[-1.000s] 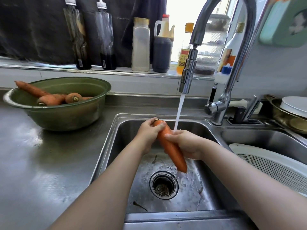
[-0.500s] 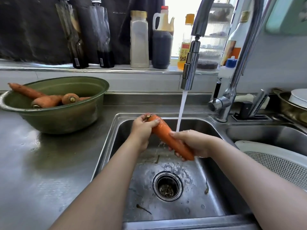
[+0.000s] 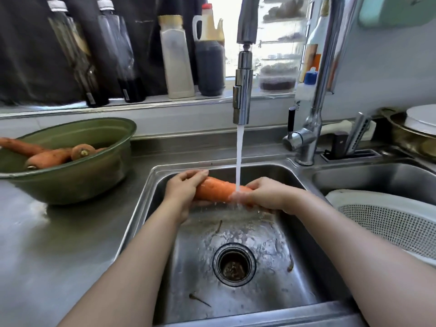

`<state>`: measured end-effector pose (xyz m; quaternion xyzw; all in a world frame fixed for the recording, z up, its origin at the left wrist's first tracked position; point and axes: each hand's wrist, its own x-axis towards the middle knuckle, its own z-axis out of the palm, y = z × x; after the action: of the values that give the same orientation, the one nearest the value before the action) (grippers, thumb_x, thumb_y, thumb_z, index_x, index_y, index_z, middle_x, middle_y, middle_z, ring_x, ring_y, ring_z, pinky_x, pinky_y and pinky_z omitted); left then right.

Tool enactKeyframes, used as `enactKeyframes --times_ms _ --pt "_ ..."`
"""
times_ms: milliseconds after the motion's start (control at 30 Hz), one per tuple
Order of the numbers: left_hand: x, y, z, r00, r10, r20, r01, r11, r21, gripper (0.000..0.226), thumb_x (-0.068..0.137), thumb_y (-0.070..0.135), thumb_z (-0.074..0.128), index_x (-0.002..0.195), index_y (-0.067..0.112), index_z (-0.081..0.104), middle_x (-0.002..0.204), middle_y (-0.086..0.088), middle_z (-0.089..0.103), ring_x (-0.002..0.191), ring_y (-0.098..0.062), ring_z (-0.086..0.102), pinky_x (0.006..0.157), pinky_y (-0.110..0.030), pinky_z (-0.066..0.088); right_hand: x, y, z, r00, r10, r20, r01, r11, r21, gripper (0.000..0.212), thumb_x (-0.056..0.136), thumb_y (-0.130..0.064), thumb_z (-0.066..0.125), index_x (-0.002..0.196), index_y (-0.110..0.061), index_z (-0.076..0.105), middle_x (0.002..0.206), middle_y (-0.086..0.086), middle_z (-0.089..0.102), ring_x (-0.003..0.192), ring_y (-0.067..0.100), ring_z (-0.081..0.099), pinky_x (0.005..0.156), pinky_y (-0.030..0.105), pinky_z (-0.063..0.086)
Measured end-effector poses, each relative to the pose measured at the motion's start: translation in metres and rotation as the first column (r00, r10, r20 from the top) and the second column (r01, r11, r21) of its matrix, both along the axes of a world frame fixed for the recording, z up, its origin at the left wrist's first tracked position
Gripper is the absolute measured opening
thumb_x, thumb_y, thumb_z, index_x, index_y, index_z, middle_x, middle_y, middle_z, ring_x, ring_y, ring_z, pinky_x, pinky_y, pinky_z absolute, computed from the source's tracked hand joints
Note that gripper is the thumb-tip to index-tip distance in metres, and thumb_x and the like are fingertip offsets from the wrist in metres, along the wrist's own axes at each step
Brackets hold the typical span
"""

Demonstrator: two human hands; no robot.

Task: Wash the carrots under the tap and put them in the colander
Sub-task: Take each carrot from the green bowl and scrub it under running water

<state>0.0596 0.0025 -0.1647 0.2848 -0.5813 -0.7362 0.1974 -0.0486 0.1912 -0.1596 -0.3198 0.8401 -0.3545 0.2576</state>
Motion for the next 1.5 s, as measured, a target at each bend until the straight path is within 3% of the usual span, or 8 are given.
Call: enactKeyframes --times_ms 267,433,633,700,800,1000,1167,1500 --pt "0.015 -0.007 0.007 0.949 -0.248 -0.196 0.281 0.945 0.166 0.026 0.101 0.002 0.054 0.124 0.015 0.057 0.138 -0.019 0.048 0.116 -0.037 0.059 0.072 -0.051 0.065 -0.007 -0.005 0.003 0.969 -0.179 -0.168 0.164 0.981 -0.102 0.07 0.108 -0.056 0.033 0.068 -0.013 0.07 0.058 0.004 0.065 0.052 0.019 0.059 0.058 0.029 0.047" --pt "0.0 0.025 0.005 0.987 -0.053 -0.153 0.069 0.992 0.101 0.028 0.101 0.021 0.062 0.126 0.007 0.059 0.13 -0.02 0.06 0.108 -0.03 0.064 0.088 -0.053 0.06 -0.002 0.0 -0.002 0.986 -0.12 0.116 0.121 0.993 -0.005 0.07 0.112 -0.049 0.026 0.097 0.002 0.071 0.067 0.014 0.072 0.055 0.029 0.066 0.051 0.029 0.05" --pt "-0.011 0.055 0.009 0.994 -0.059 -0.093 0.056 0.998 -0.039 0.03 0.105 0.04 0.056 0.115 0.015 0.068 0.101 -0.008 0.073 0.081 -0.015 0.067 0.059 -0.021 0.056 0.023 -0.01 -0.002 0.927 0.006 0.374 0.064 0.983 -0.175 0.069 0.095 -0.079 0.034 0.111 -0.019 0.063 0.079 0.012 0.068 0.061 0.024 0.067 0.061 0.035 0.057" --pt "-0.009 0.048 0.007 0.988 -0.144 -0.056 0.134 0.979 -0.155 0.037 0.107 0.042 0.049 0.129 0.017 0.066 0.112 -0.001 0.072 0.096 -0.009 0.066 0.076 -0.019 0.053 0.021 -0.005 0.0 0.916 0.03 0.401 0.045 0.983 -0.178 0.077 0.087 -0.085 0.039 0.115 -0.018 0.063 0.083 0.011 0.067 0.065 0.022 0.067 0.063 0.035 0.056" --pt "-0.001 0.031 0.004 0.947 -0.32 -0.044 0.313 0.943 -0.116 0.041 0.108 0.034 0.047 0.144 0.016 0.055 0.129 -0.007 0.068 0.11 -0.022 0.066 0.108 -0.046 0.049 0.016 0.003 0.001 0.888 0.006 0.46 0.082 0.982 -0.172 0.082 0.092 -0.079 0.038 0.117 -0.004 0.061 0.079 0.011 0.065 0.056 0.024 0.063 0.053 0.032 0.053" --pt "-0.006 0.036 0.0 0.95 -0.29 -0.114 0.29 0.957 -0.012 0.045 0.106 0.026 0.056 0.148 0.012 0.045 0.138 -0.019 0.062 0.12 -0.035 0.065 0.092 -0.043 0.06 0.017 0.0 -0.001 0.815 -0.009 0.579 0.163 0.963 -0.214 0.075 0.104 -0.066 0.03 0.129 -0.002 0.061 0.093 0.018 0.073 0.07 0.029 0.07 0.068 0.042 0.059" --pt "-0.014 0.06 0.003 0.982 -0.153 -0.111 0.134 0.977 -0.168 0.039 0.104 0.035 0.06 0.137 0.02 0.046 0.123 -0.009 0.064 0.093 -0.018 0.068 0.058 -0.021 0.055 0.024 -0.002 0.002 0.786 0.043 0.616 0.135 0.962 -0.239 0.094 0.083 -0.088 0.042 0.115 -0.003 0.067 0.085 0.013 0.064 0.065 0.024 0.063 0.062 0.036 0.055" --pt "-0.013 0.058 0.011 0.966 -0.232 -0.112 0.229 0.973 -0.04 0.025 0.111 0.026 0.043 0.125 0.014 0.06 0.124 -0.016 0.068 0.106 -0.026 0.067 0.089 -0.042 0.057 0.023 -0.007 0.004 0.828 -0.033 0.56 0.188 0.957 -0.221 0.087 0.101 -0.075 0.018 0.1 -0.001 0.063 0.069 0.013 0.06 0.046 0.022 0.053 0.045 0.026 0.045"
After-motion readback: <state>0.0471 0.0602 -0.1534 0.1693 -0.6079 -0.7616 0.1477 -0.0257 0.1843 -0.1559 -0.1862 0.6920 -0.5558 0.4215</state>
